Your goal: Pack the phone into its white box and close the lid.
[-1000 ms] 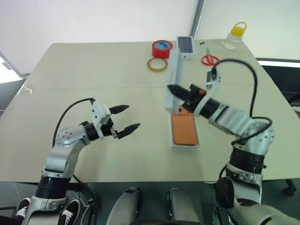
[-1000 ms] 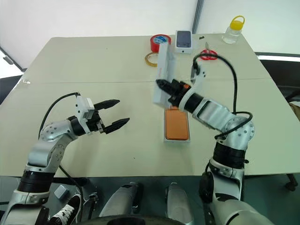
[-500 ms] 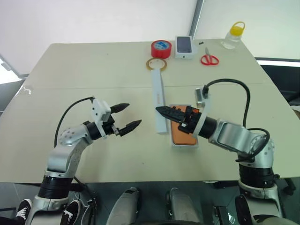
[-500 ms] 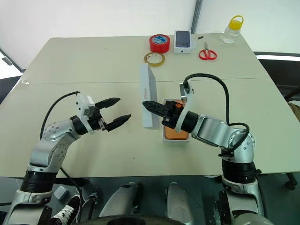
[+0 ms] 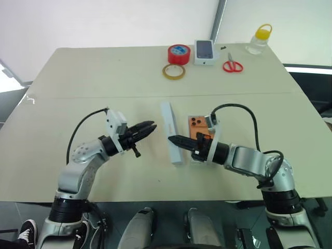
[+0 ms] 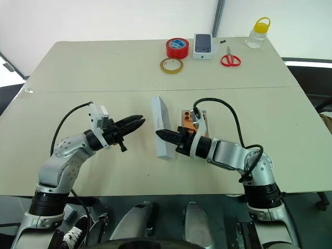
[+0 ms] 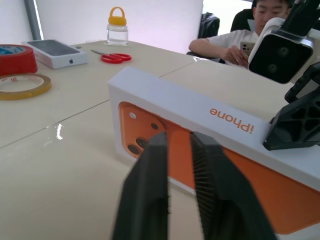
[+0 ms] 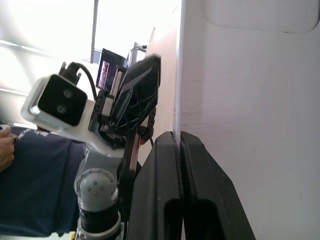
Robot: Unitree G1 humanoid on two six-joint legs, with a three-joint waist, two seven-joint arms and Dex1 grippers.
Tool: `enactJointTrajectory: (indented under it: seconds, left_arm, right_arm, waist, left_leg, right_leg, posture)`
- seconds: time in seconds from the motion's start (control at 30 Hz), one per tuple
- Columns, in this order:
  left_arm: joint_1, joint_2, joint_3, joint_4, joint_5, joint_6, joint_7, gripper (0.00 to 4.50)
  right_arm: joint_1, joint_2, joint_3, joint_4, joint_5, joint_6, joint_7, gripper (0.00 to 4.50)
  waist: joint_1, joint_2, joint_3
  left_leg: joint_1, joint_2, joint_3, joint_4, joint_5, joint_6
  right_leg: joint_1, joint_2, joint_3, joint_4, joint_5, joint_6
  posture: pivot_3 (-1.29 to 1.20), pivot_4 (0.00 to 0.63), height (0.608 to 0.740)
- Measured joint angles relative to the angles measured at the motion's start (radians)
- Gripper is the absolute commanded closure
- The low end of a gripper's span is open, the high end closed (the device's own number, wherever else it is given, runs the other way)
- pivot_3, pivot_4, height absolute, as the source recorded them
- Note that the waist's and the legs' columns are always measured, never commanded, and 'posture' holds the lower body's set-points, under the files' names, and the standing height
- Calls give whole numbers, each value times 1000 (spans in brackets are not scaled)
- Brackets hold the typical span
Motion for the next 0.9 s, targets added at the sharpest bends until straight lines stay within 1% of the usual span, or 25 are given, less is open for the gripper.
enactJointTrajectory:
  seconds: [0.2,0.27,0.4,0.5,0.53,0.63,0.7,0.73,0.8,0.9]
  left_arm:
    - [5,-75,-69,21,63,-25,40,4485]
    - [-1,-89,-82,45,75,-37,46,4485]
    - [-31,-151,-121,107,107,-65,62,4485]
    - [-58,-174,-132,156,128,-82,64,4500]
    - [-62,-176,-132,166,131,-88,64,4500]
    - [-83,-196,-139,196,146,-107,62,4500]
    - [-93,-211,-142,214,153,-112,62,4500]
    - [-97,-218,-146,221,158,-115,62,4500]
    - [-112,-248,-153,255,167,-125,69,4500]
    - [-136,-279,-161,290,176,-131,79,4500]
  right_arm:
    - [-11,-3,-18,51,7,-37,-12,4500]
    - [-14,-10,-19,52,7,-40,-8,4500]
    - [-21,-23,-24,57,-15,-47,8,4500]
    - [-18,-24,-29,59,-21,-56,10,3641]
    - [-14,-25,-30,59,-24,-57,11,3185]
    - [6,-45,-55,69,-63,-69,12,1623]
    - [11,-75,-78,68,-100,-73,34,453]
    - [12,-93,-88,65,-126,-73,52,66]
    - [11,-133,-127,57,-227,-98,92,66]
    - [10,-145,-201,57,-343,-163,131,66]
  waist:
    - [0,0,0]
    - [0,0,0]
    - [2,0,0]
    - [2,0,0]
    - [0,0,0]
    - [2,0,0]
    - [2,0,0]
    - [3,-1,0]
    - [4,-1,0]
    - [3,-1,0]
  left_leg:
    - [0,0,0,0,0,0]
    - [0,0,0,0,0,0]
    - [0,0,0,1,0,0]
    - [0,0,0,1,0,0]
    - [0,0,0,1,0,0]
    - [0,0,0,1,0,0]
    - [0,-1,0,1,0,0]
    - [0,-1,0,1,0,0]
    - [0,-1,0,2,0,0]
    - [0,-1,0,2,0,1]
  right_leg:
    - [0,0,0,0,0,0]
    - [0,0,0,0,0,0]
    - [1,0,0,0,0,0]
    - [1,0,-1,0,0,0]
    - [1,0,-1,0,0,0]
    - [1,0,-1,0,0,0]
    - [1,0,-1,0,0,0]
    - [1,0,-1,0,0,0]
    - [2,0,-1,0,0,0]
    - [2,1,-1,0,0,1]
  posture:
    - [0,150,740]
    - [0,150,740]
    - [0,150,740]
    - [0,150,740]
    - [0,150,740]
    - [0,150,740]
    - [0,150,740]
    - [0,150,740]
    - [0,150,740]
    - [0,150,740]
